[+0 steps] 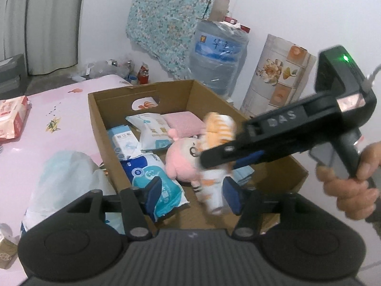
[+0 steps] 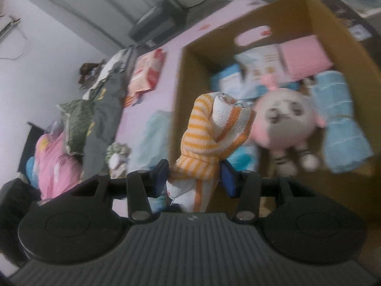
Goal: Organize soft objects
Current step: 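Carry the orange-striped towel with the right gripper over the box, then open the right gripper to drop the striped towel into the box, then move the right gripper back toward the white jar and gold box, then lower the right gripper toward the gold-wrapped box beside the white jar, then close the right gripper on the white yogurt cup and tip it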
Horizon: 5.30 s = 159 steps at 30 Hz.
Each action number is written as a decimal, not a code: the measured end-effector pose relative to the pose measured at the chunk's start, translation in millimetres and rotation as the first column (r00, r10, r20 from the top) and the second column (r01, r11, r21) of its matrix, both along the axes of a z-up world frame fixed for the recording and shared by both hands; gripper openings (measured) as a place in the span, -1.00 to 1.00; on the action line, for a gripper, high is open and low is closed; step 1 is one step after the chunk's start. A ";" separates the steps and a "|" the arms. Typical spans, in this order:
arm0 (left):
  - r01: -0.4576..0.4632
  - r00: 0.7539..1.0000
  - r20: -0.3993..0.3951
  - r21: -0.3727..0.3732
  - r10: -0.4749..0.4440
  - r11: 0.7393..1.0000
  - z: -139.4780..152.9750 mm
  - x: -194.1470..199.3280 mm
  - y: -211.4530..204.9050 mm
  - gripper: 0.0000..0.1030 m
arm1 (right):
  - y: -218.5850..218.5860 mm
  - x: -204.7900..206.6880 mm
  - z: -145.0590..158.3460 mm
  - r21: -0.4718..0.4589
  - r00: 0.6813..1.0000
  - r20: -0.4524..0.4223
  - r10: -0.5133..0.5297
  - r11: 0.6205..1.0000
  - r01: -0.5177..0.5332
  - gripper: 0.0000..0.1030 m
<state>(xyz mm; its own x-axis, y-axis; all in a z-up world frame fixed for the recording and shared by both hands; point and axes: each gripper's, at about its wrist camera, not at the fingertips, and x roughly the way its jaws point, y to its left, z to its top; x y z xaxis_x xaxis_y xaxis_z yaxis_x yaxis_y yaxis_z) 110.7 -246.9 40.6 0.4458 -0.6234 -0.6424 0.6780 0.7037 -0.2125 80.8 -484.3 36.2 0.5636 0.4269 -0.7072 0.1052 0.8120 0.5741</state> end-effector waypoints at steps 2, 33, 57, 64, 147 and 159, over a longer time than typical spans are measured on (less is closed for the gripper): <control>-0.014 1.000 0.004 0.002 0.014 1.000 -0.8 0.0 1.7 0.17 | -14.9 -3.3 -1.5 -0.036 1.000 -0.013 -0.020 0.999 0.020 -0.11; -0.345 0.939 0.018 0.035 0.344 0.938 -10.9 -1.3 120.3 0.71 | 93.6 30.5 -66.5 -0.302 0.850 -0.243 0.468 0.796 -0.524 0.16; -0.608 0.790 0.205 0.138 0.578 0.782 -32.3 -28.3 204.2 0.71 | 99.7 62.7 22.5 -0.121 0.949 0.091 0.303 0.949 -0.291 0.30; -0.627 0.774 0.239 0.170 0.586 0.760 -51.2 -25.1 216.2 0.69 | 190.0 101.8 22.9 -0.075 0.893 0.084 0.442 0.896 -0.437 0.31; -0.644 0.764 0.083 0.159 0.639 0.749 -110.5 26.8 264.8 0.06 | 351.3 244.0 -132.4 0.340 0.790 -0.305 0.531 0.836 -0.431 -0.01; -0.656 0.753 0.034 0.123 0.657 0.745 -113.9 48.5 267.0 0.06 | 334.7 250.9 -135.0 0.246 0.818 -0.346 0.460 0.885 -0.395 0.19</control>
